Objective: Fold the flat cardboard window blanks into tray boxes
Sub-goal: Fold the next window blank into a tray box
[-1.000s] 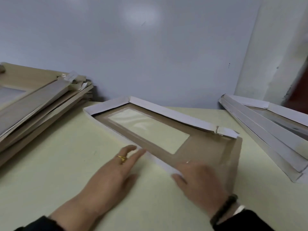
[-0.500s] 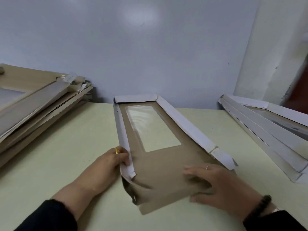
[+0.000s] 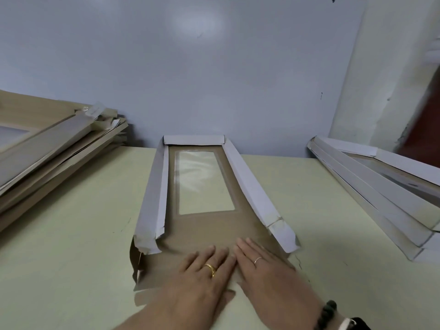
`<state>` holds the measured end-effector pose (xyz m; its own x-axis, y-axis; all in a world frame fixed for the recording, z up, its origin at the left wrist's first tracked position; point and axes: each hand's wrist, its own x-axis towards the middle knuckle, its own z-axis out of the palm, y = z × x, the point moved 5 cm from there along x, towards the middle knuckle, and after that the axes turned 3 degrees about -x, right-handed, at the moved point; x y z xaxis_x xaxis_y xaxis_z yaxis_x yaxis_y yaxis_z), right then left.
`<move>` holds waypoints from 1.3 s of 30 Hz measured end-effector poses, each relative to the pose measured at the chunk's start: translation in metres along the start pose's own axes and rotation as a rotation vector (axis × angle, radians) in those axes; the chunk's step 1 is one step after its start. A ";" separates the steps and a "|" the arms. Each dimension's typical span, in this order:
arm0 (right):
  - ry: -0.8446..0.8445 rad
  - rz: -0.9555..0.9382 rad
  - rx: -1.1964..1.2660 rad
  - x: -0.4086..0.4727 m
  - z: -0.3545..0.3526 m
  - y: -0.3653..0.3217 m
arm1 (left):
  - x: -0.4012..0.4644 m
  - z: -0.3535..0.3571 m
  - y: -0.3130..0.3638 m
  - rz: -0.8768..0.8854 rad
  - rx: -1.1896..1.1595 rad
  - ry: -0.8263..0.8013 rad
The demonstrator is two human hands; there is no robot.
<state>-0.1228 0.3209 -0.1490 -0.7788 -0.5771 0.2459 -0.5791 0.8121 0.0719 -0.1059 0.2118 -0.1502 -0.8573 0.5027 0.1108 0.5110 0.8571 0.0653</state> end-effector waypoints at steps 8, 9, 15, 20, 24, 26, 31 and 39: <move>-0.127 -0.004 -0.009 -0.007 0.010 0.020 | -0.016 -0.004 -0.041 0.035 -0.051 -0.121; -0.155 -0.073 0.000 -0.008 0.012 0.024 | -0.020 -0.004 -0.046 -0.008 -0.061 -0.183; -0.210 -0.019 0.550 -0.013 0.011 0.048 | -0.032 0.000 -0.085 -0.016 -0.374 -0.027; 0.015 0.069 0.756 -0.009 0.002 0.050 | -0.039 -0.015 -0.089 -0.145 -0.829 0.115; 0.287 0.204 0.720 -0.003 -0.005 0.055 | -0.033 -0.019 -0.091 -0.238 -0.771 0.300; 0.334 0.223 0.665 0.002 -0.007 0.055 | -0.030 -0.019 -0.093 -0.302 -0.701 0.354; 0.266 0.189 0.515 0.010 -0.002 0.049 | -0.026 -0.019 -0.087 -0.323 -0.389 0.394; 0.155 0.067 0.090 0.015 -0.001 0.034 | -0.024 -0.018 -0.077 -0.228 -0.001 0.295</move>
<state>-0.1538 0.3399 -0.1415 -0.7740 -0.4960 0.3935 -0.5516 0.8334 -0.0344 -0.1237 0.1322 -0.1403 -0.8942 0.2449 0.3746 0.3094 0.9430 0.1221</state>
